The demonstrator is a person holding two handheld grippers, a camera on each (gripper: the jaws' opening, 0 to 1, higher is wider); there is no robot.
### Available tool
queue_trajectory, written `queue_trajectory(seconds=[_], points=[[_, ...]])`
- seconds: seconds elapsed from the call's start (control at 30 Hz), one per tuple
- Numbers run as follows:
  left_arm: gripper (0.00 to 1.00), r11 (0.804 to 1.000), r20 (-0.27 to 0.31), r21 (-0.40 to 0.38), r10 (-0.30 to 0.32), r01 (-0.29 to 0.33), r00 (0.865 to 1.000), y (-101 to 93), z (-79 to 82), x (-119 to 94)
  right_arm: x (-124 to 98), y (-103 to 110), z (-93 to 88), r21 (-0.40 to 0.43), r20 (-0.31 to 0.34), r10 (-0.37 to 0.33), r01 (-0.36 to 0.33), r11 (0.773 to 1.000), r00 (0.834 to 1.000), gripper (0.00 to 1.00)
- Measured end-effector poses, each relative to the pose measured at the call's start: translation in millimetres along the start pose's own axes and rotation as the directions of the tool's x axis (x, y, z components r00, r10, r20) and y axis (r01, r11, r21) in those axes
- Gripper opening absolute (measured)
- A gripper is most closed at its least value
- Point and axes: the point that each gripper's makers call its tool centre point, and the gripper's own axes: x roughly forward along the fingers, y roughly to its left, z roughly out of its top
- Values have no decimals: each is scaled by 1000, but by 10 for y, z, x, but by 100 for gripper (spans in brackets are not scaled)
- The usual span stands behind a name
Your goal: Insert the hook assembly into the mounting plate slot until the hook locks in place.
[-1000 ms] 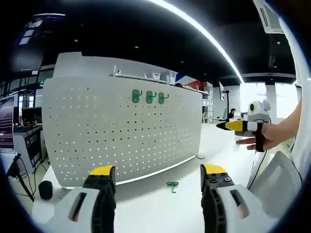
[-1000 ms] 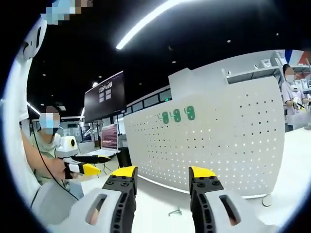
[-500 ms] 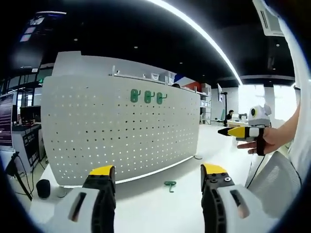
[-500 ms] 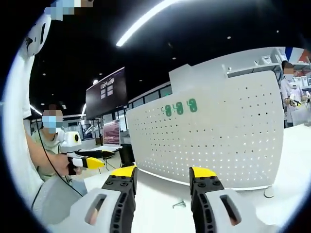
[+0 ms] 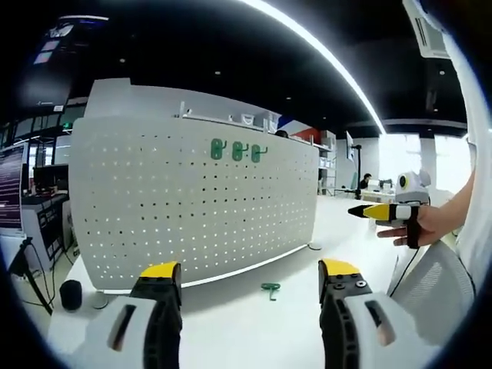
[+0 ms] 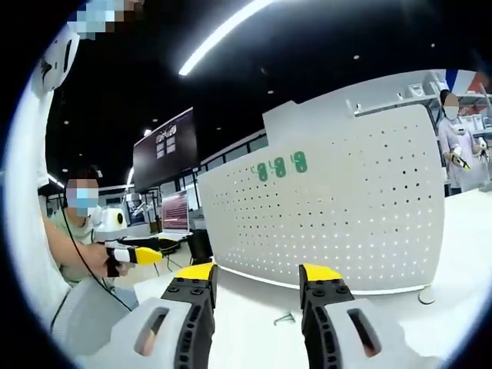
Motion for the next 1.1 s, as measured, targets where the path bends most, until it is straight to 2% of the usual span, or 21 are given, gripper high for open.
queue_trajectory(seconds=[0.23,0.77,1.1], points=[[75,1000,8,-4,3,-3,1000,3,19,17,13,15,0,-9,-11,12,-12,1000,1000,41],[74,1000,0,2,-19,19,1000,-9,6,73,-21,-28,-2,-4,-10,-8,8,1000,1000,41],[74,997,-27,51,-60,61,998,-47,-3,201,-25,-3,0,-10,-15,-1,1,1000,1000,41]])
